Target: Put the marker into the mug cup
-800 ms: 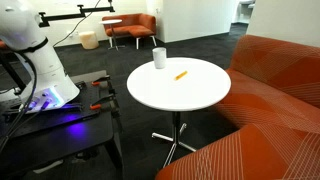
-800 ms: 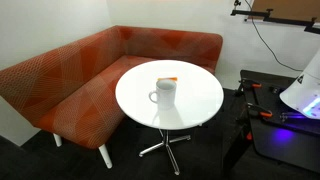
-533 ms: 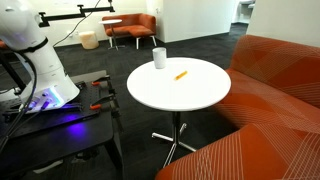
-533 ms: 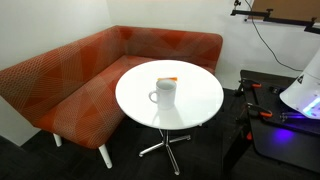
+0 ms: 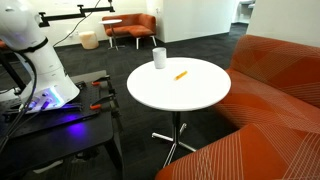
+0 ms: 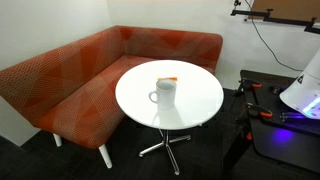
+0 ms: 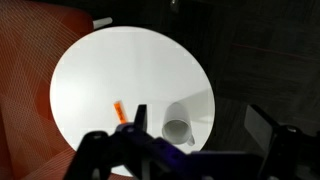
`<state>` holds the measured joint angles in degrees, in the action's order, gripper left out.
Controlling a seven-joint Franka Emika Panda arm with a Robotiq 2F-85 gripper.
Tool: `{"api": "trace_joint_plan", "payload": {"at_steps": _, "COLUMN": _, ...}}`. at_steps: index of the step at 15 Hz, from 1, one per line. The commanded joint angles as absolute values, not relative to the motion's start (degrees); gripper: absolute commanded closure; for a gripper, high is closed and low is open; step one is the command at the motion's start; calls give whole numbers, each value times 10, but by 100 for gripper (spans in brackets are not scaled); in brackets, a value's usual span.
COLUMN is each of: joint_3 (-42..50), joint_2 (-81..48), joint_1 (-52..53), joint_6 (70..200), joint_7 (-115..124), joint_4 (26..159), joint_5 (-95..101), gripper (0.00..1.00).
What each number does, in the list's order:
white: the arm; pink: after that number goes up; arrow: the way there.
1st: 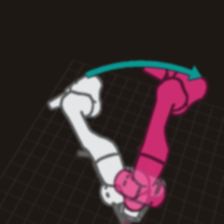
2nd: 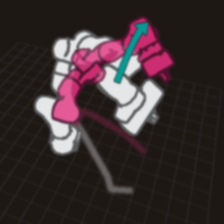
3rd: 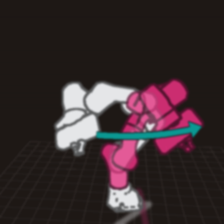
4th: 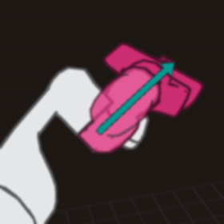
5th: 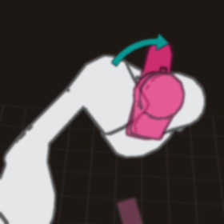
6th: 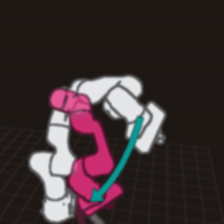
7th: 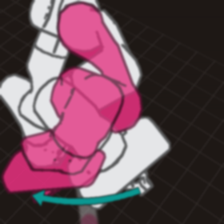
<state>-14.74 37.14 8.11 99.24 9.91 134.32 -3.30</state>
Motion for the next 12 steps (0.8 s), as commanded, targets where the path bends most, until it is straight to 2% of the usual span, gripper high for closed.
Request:
{"api": "trace_joint_plan", "payload": {"at_steps": 1, "joint_3": -136, "joint_2": 354, "joint_1": 82, "joint_6": 1053, "joint_7": 93, "joint_4": 1350, "joint_5": -29, "gripper": 0}}
{"api": "trace_joint_plan", "payload": {"at_steps": 12, "joint_3": -47, "joint_2": 268, "joint_1": 42, "joint_6": 1277, "joint_7": 11, "joint_4": 1393, "joint_5": 10, "gripper": 0}}
